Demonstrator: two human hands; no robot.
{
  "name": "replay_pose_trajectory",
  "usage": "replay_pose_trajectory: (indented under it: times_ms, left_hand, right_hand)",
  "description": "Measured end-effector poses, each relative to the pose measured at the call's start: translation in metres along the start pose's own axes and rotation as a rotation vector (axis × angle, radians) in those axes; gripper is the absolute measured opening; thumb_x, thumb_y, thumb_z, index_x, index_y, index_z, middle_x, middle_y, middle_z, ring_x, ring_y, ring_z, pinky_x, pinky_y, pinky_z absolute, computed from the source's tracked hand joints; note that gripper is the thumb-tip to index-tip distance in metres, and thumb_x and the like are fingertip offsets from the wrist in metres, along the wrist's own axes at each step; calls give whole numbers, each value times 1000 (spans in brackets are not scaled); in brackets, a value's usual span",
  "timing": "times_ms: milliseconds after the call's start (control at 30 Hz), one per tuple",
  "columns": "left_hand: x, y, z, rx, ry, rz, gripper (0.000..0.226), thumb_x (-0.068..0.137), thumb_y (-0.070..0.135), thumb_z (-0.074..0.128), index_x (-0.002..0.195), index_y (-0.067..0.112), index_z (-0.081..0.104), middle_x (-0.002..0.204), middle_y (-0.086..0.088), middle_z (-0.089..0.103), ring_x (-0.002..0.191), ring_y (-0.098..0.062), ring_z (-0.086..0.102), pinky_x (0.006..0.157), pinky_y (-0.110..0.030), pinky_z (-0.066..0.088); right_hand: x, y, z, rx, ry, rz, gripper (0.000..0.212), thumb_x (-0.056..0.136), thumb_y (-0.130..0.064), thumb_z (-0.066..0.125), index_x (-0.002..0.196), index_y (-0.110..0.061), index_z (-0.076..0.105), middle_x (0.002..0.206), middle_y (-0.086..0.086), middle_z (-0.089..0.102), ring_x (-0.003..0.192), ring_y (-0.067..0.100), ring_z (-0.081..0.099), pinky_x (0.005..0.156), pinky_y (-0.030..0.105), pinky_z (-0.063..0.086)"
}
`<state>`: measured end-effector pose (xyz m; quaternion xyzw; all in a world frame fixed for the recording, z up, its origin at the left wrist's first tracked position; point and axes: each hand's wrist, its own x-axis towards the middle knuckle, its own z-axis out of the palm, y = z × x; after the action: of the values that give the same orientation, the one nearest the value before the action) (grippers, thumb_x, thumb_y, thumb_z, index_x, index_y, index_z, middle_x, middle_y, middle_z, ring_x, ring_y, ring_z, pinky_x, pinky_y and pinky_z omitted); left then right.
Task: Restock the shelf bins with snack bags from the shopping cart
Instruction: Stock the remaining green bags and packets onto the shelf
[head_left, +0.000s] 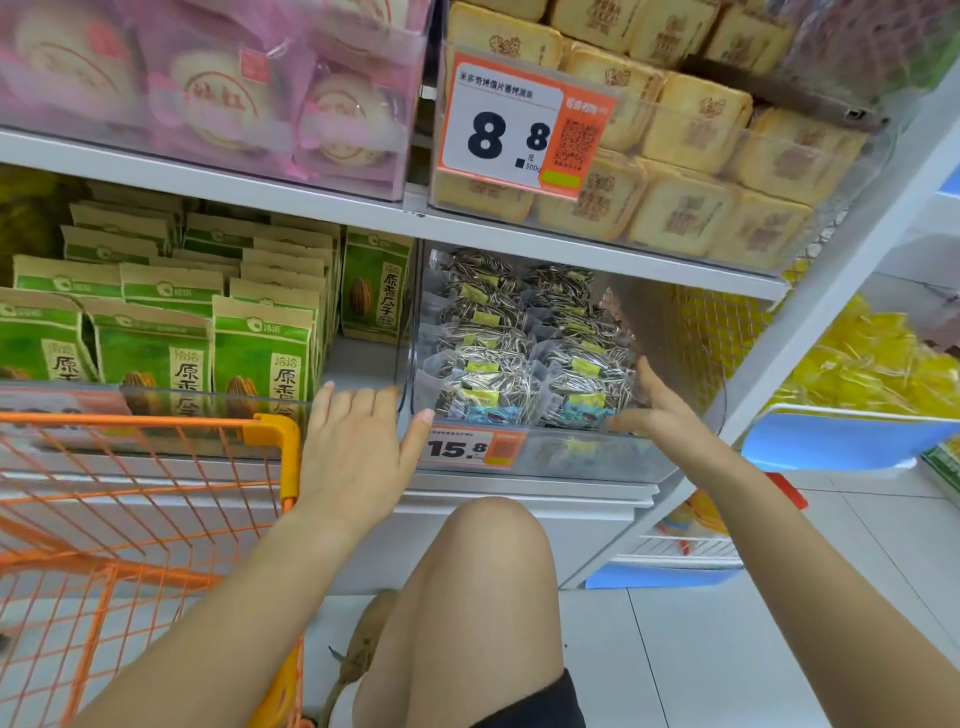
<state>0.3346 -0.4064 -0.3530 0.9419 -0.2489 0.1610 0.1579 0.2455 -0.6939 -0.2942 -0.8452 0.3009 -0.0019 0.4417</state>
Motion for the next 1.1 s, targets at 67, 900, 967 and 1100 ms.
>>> replay_pose_trajectory:
  times_ms: [67,900,967,1100]
  left_hand:
    - [0,-1,0,-6,6,6,57,94,48,27,97,5,65,85,-12,67,87,-33,60,103,-49,33]
    - [-1,-2,-1,-15,-6,22,59,93,49,26,96,5,65,84,-13,66,87,-34,60,103,-49,32]
    - [0,-3,-4,2,-33,40,60,93,50,25,96,5,66,85,-14,67,87,-35,60,102,-50,34]
    - [3,-7,-14,70,-117,100,62,91,52,23,89,8,66,80,-14,67,80,-36,62,92,-49,44]
  right_hand:
    - [10,-8,-3,162,57,100,73,92,6,50,153,-15,15,144,1,32,123,23,48,80,29,39]
    - [28,-13,22,588,626,45,55,102,-45,25,145,-13,38,146,7,42,132,27,41,107,38,33]
    - [20,-11,24,564,679,-20,50,103,-40,28,143,-12,40,143,7,46,130,26,44,104,37,34]
    - [0,-7,32,421,599,-241,50,98,-41,46,143,-19,39,145,0,43,128,10,41,107,31,33]
